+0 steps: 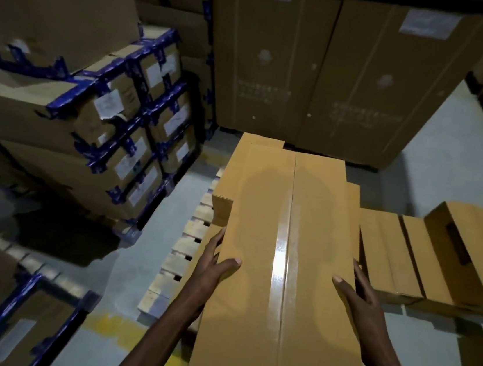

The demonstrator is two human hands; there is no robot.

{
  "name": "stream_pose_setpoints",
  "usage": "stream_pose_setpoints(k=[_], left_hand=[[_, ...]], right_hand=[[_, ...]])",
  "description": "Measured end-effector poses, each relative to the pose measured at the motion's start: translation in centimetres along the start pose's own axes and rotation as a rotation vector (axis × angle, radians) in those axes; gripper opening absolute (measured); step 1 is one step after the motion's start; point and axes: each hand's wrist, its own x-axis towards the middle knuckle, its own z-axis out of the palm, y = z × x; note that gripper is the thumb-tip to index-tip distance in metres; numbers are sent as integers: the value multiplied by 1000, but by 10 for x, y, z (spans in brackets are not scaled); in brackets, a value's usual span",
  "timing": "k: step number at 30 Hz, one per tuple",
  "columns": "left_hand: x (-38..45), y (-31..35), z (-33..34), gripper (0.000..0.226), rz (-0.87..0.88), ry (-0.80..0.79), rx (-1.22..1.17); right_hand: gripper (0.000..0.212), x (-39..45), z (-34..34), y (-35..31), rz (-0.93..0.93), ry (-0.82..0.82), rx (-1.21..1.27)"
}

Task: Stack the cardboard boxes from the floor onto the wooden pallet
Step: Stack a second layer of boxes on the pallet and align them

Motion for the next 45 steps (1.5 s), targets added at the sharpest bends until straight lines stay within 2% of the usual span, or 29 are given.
stream_pose_setpoints(k=[4, 8, 12, 18, 22, 25, 29, 34, 39, 43, 45], left_hand=[[17, 3, 14, 77, 6, -29, 28], [38, 10, 21, 88, -21, -62, 57], [64, 11, 22, 85, -36, -110, 84], [116, 15, 19, 86, -69, -225, 163], [160, 19, 20, 86, -60, -284, 211], [198, 25, 24, 86, -62, -311, 225], [265, 29, 25, 96, -103, -336, 226], [355, 31, 35, 86, -96, -388, 300], [447, 26, 48, 93, -107, -447, 329], [521, 7, 55, 91, -92, -469, 375], [557, -10, 54, 95, -85, -469, 423]], right_hand=[[66, 9, -7, -3, 14, 47, 19], [64, 18, -12, -5, 11, 76, 34], [65, 33, -14, -5, 49, 112, 21], [80, 68, -15, -3, 94, 150, -11], [76, 103, -9, -2, 95, 179, -5], [75, 138, -4, 0, 113, 190, 0], [74, 195, 4, -2, 143, 200, 17], [76, 276, 3, 5, 159, 214, 14], [70, 365, 1, 11, 172, 182, -29], [86, 444, 0, 24, 184, 140, -48], [80, 484, 2, 32, 194, 134, -71]])
